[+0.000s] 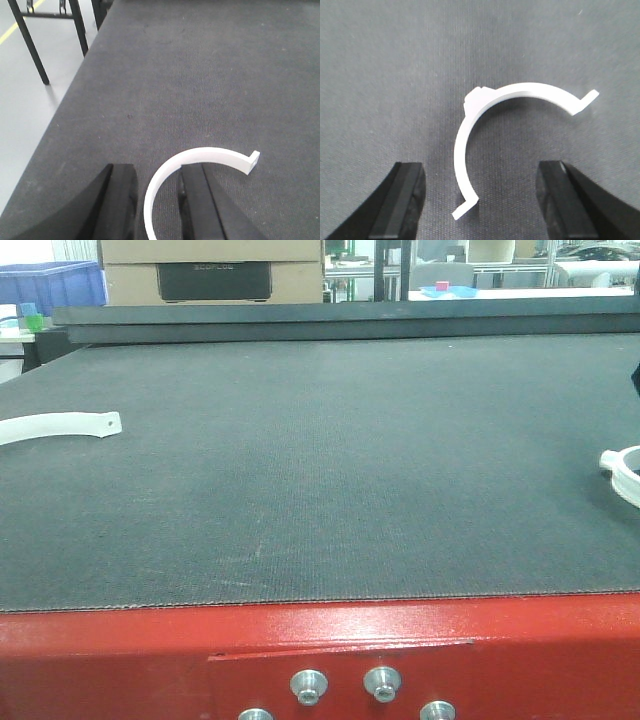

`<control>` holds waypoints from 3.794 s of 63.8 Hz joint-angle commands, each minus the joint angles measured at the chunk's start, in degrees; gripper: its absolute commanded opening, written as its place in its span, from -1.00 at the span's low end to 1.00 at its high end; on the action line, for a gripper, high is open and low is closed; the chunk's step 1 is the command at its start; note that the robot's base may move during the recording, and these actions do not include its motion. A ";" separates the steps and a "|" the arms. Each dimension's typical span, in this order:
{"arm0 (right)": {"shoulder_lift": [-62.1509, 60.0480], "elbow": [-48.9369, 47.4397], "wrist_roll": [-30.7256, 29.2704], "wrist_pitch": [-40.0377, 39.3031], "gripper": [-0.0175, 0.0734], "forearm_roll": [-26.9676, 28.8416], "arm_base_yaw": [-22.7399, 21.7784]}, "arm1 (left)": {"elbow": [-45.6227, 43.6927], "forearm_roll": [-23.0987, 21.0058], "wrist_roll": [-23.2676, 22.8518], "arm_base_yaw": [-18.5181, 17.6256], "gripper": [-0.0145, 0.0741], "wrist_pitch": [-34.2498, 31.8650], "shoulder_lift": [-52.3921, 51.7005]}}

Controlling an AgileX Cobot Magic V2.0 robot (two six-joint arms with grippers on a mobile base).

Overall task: Grab PVC pipe and place in blue bin
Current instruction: 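Close the right gripper on the edge of the white pipe arc, then lower the left gripper over the other white pipe arc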

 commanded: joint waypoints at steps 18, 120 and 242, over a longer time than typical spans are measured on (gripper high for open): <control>6.66 -1.04 -0.30 3.22 0.18 0.25 2.03 | -0.67 -0.54 0.02 0.07 -0.30 0.06 1.42; 12.91 -10.47 0.05 5.08 -0.98 -2.78 4.50 | -0.67 -0.68 0.02 0.07 -0.27 1.94 1.86; -26.12 -11.26 -0.39 17.55 -0.98 1.36 4.50 | -24.11 1.94 -0.10 2.06 -0.07 21.39 29.77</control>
